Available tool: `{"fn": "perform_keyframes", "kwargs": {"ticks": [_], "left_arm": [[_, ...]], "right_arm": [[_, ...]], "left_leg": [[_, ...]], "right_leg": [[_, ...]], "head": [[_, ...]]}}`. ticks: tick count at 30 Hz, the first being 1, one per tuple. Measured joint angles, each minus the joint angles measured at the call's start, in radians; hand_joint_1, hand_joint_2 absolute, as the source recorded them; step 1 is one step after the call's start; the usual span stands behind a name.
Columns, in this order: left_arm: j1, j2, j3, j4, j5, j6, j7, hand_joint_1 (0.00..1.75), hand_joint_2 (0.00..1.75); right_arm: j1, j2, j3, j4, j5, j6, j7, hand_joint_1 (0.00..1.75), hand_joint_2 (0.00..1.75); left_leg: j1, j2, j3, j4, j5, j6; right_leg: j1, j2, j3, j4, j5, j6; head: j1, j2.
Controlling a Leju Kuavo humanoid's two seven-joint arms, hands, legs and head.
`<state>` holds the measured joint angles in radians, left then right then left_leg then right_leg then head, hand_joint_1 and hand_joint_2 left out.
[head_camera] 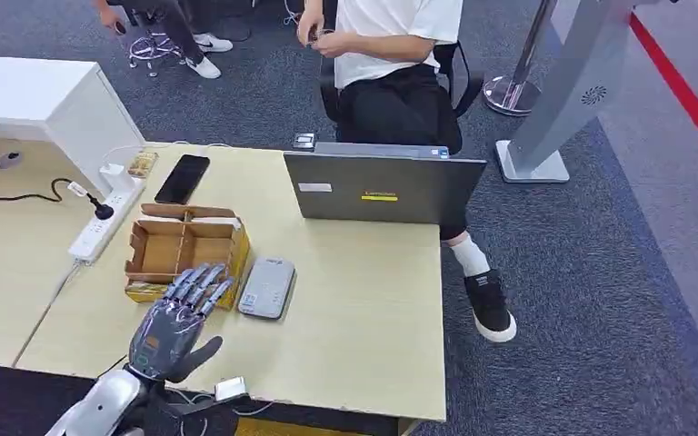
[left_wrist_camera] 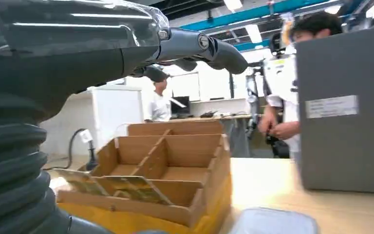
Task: Pass the card to the sensor for recognition and then transmit it.
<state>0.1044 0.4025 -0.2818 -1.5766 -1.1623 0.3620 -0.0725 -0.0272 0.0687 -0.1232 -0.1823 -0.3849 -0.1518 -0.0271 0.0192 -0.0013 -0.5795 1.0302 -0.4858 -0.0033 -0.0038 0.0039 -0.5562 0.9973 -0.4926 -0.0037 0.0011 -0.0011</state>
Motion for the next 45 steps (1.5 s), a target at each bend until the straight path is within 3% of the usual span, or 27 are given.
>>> {"fn": "perform_keyframes", "kwargs": {"ticks": [4, 11, 19, 32, 33, 45], "left_arm": [[-0.001, 0.001, 0.074, 0.038, 0.03, 0.017, -0.019, 0.0, 1.75], [-0.056, -0.011, 0.151, 0.196, 0.021, 0.049, -0.048, 0.0, 1.75], [-0.121, -0.045, 0.158, 0.322, -0.014, 0.072, -0.058, 0.0, 1.75], [-0.145, -0.082, 0.157, 0.351, -0.027, 0.09, -0.072, 0.0, 1.75], [-0.145, -0.083, 0.157, 0.351, -0.027, 0.09, -0.072, 1.75, 1.75], [-0.145, -0.088, 0.157, 0.351, -0.028, 0.09, -0.072, 1.75, 1.75]], "right_arm": [[-0.001, 0.0, 0.0, 0.0, 0.016, 0.004, 0.001, 0.0, 1.75], [-0.003, 0.0, 0.001, 0.0, 0.041, 0.015, 0.005, 0.0, 1.75], [-0.005, 0.0, 0.004, 0.0, 0.051, 0.014, 0.007, 0.0, 1.75], [-0.005, 0.0, 0.003, 0.0, 0.057, 0.011, 0.011, 0.0, 1.75], [-0.005, 0.0, 0.003, 0.0, 0.057, 0.011, 0.013, 0.0, 1.75], [-0.005, 0.0, 0.003, 0.0, 0.057, 0.011, 0.016, 0.0, 1.75]], "left_leg": [[0.0, 0.0, 0.0, 0.0, 0.0, 0.0], [0.0, 0.0, 0.0, 0.0, 0.001, 0.0], [0.0, 0.0, 0.0, 0.0, 0.001, 0.0], [0.0, 0.0, 0.0, 0.0, 0.001, 0.0], [0.0, 0.0, 0.0, 0.0, 0.001, 0.0], [0.0, 0.0, 0.0, 0.0, 0.001, 0.0]], "right_leg": [[0.0, 0.0, 0.001, 0.0, 0.0, 0.0], [0.0, 0.0, 0.0, 0.0, 0.0, 0.0], [0.0, -0.001, 0.0, 0.0, 0.0, 0.0], [0.0, 0.0, 0.0, 0.0, 0.0, 0.0], [0.0, 0.0, 0.0, 0.0, 0.0, 0.0], [0.0, 0.0, 0.0, 0.0, 0.0, 0.0]], "head": [[0.0, 0.0], [0.0, 0.0], [0.0, 0.0], [0.0, 0.0], [0.0, 0.0], [0.0, 0.0]]}}
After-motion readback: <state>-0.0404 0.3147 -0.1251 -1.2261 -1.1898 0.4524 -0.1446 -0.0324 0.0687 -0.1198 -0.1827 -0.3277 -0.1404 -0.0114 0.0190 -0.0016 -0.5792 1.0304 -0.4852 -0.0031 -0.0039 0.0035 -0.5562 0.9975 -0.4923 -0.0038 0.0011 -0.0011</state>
